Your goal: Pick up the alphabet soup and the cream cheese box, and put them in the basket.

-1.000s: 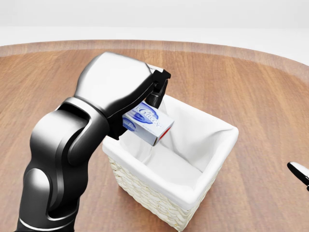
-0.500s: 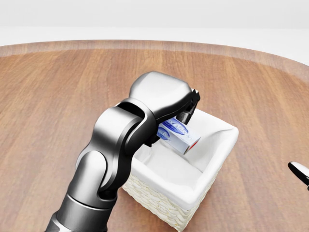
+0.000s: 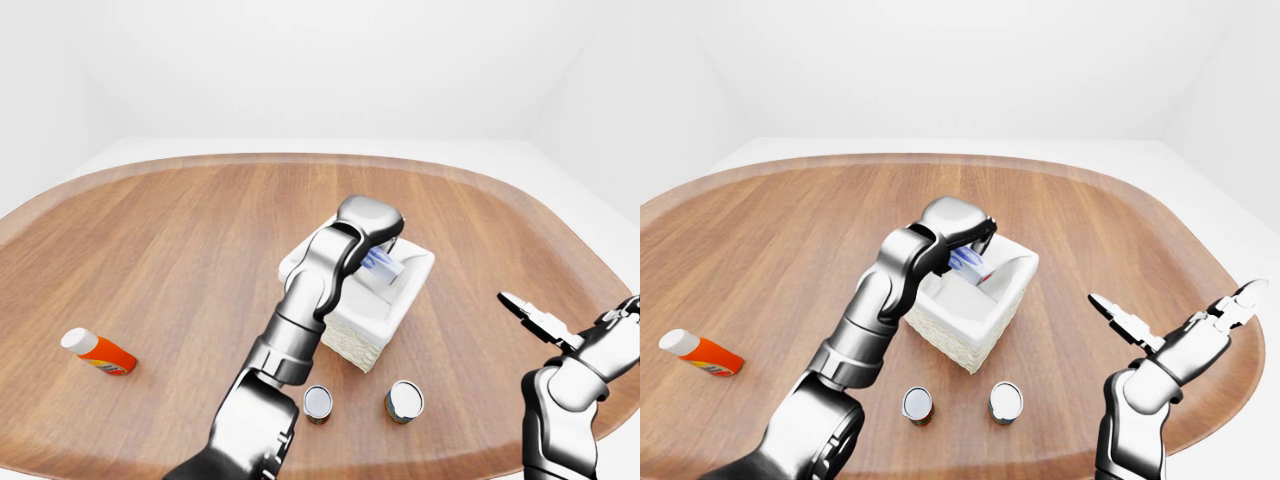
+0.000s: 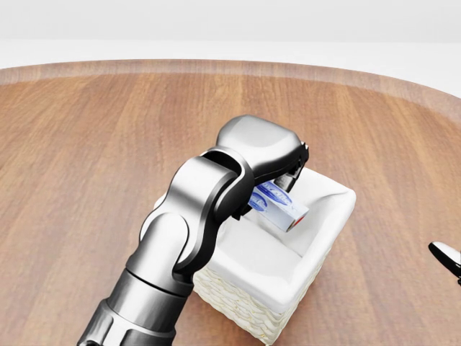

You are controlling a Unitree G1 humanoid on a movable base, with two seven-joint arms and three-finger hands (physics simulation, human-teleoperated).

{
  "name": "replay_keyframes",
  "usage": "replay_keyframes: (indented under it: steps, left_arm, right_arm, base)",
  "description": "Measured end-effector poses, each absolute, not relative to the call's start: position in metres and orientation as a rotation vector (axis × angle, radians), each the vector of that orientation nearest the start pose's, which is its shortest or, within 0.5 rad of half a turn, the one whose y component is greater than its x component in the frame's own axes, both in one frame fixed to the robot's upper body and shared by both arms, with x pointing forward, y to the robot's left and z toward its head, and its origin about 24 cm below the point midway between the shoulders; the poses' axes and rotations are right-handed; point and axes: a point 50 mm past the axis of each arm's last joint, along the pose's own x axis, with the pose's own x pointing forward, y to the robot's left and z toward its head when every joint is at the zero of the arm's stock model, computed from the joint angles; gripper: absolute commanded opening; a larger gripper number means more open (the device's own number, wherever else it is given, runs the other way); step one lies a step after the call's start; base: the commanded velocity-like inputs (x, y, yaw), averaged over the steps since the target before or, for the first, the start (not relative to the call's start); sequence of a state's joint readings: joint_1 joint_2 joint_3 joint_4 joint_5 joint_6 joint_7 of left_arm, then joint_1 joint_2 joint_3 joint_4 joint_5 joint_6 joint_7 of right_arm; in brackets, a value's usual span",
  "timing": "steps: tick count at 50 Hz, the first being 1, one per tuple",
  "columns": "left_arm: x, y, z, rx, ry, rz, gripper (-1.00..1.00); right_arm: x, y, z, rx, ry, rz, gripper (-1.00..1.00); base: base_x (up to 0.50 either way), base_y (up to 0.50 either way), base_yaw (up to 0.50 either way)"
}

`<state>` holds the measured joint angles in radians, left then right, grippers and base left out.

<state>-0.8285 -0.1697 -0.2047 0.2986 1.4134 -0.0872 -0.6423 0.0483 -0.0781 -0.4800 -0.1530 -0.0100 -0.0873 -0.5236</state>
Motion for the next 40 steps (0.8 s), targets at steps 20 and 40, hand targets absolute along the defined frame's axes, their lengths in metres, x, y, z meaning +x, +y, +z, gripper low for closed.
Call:
replay_keyframes:
  steps: [20, 40]
  left_arm:
    - [0.339, -0.013, 0.193, 1.592, -0.351, -0.584, 1.00]
    - [0.326, -0.003, 0.217, 1.562, -0.421, -0.517, 1.00]
  right_arm:
    - [0.195, -0.295, 0.088, -0.103, -0.254, -0.998, 1.00]
    - [0.195, -0.295, 0.087, -0.104, -0.249, -0.998, 1.00]
  base:
    - [0.00, 0.00, 0.00]
    - [0.00, 0.00, 0.00]
